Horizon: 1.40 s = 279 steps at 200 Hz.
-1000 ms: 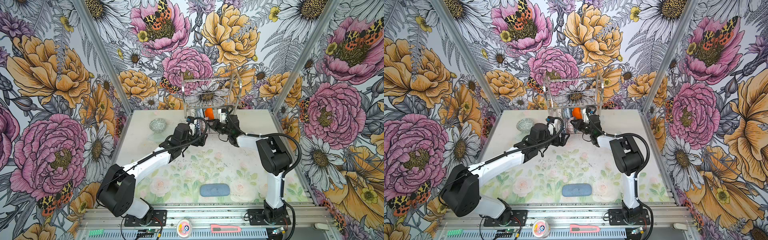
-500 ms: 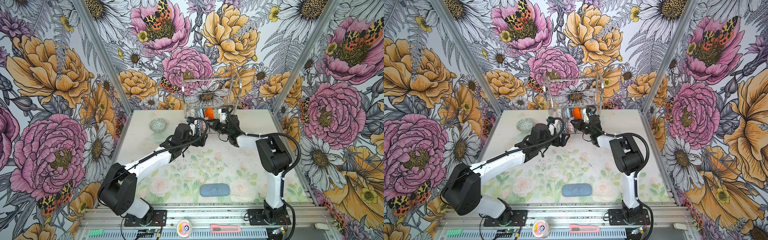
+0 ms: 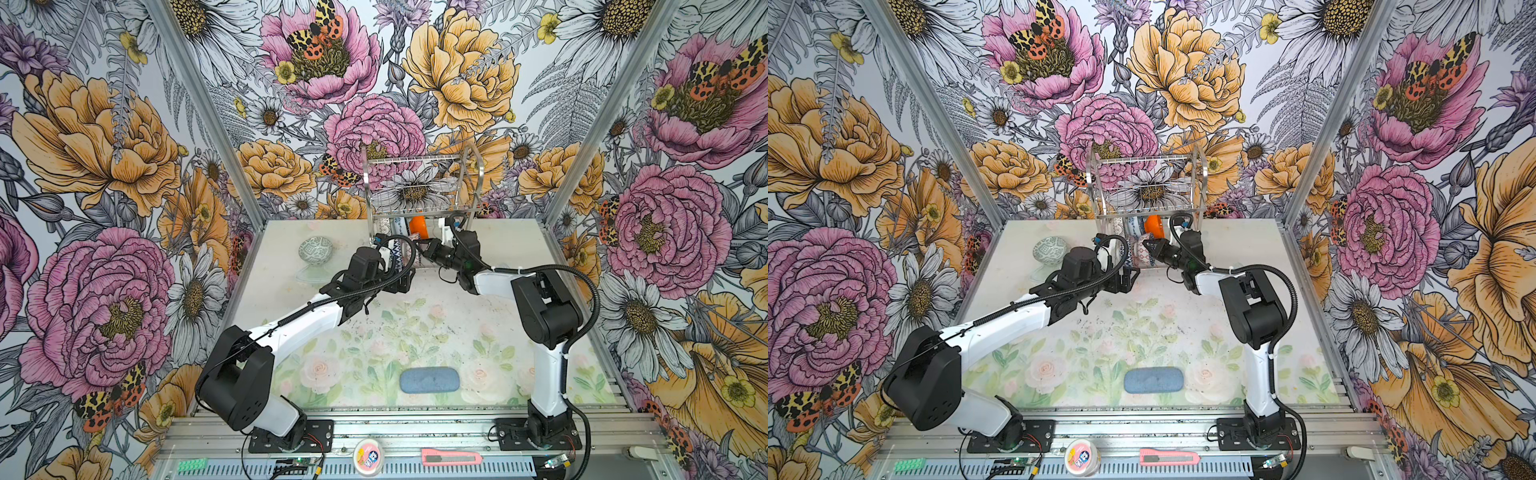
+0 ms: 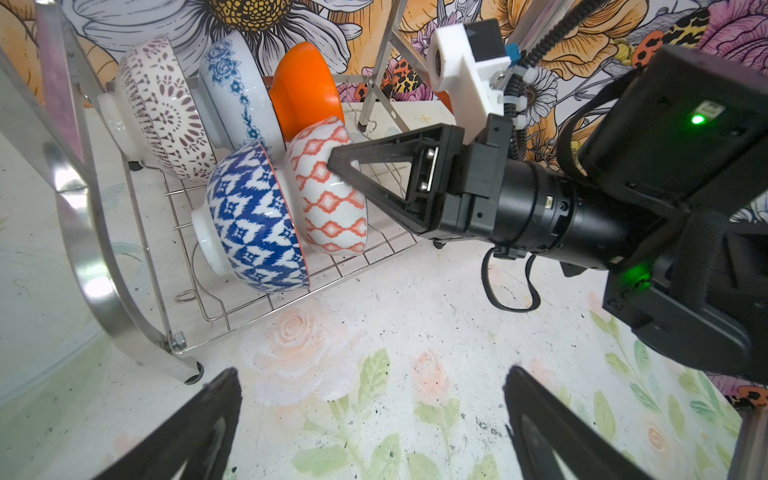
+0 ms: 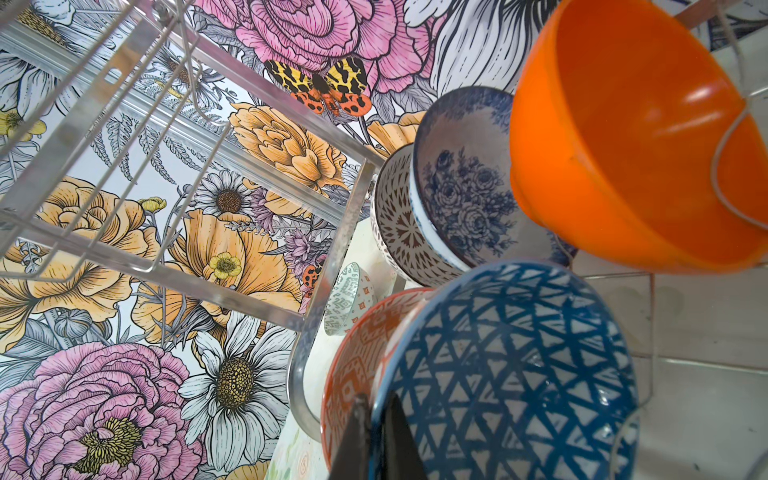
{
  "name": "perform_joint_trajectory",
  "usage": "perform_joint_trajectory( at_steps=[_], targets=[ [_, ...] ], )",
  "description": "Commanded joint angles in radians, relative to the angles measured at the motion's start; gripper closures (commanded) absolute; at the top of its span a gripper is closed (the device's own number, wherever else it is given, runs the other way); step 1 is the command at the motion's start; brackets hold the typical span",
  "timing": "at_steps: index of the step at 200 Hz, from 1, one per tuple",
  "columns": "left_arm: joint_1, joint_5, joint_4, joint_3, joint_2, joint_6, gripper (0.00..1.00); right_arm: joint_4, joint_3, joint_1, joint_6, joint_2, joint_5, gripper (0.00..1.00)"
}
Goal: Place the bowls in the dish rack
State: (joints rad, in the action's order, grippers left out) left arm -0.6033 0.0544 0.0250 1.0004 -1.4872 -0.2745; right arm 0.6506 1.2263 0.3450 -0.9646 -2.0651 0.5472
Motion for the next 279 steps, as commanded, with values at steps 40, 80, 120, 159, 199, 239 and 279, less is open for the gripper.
perform_joint_trajectory(
  at_steps=[40,80,120,159,199,239,279],
  targets=[
    [0.013,0.039,-0.023,0.001,-0.008,-0.014,0.01,-0.047,-0.047,-0.021,0.063,0.01,-0.006,1.0],
    [0.013,0.04,-0.012,0.013,-0.016,-0.012,0.01,-0.071,-0.053,-0.024,0.087,0.028,-0.005,1.0],
    [0.011,0.038,-0.007,0.015,-0.018,-0.01,0.01,-0.098,-0.056,-0.032,0.115,0.045,-0.008,1.0],
    [0.008,-0.004,0.014,0.019,-0.017,-0.008,0.01,-0.137,-0.059,-0.037,0.15,0.06,-0.012,1.0],
    [0.009,-0.002,0.014,0.025,-0.021,-0.012,0.01,-0.17,-0.065,-0.041,0.18,0.072,-0.016,1.0],
    [0.009,-0.002,0.015,0.028,-0.028,-0.011,0.01,-0.177,-0.071,-0.054,0.184,0.078,-0.015,1.0],
    [0.008,-0.002,0.016,0.028,-0.028,-0.012,0.01,-0.222,-0.059,-0.057,0.22,0.086,-0.019,1.0]
  ],
)
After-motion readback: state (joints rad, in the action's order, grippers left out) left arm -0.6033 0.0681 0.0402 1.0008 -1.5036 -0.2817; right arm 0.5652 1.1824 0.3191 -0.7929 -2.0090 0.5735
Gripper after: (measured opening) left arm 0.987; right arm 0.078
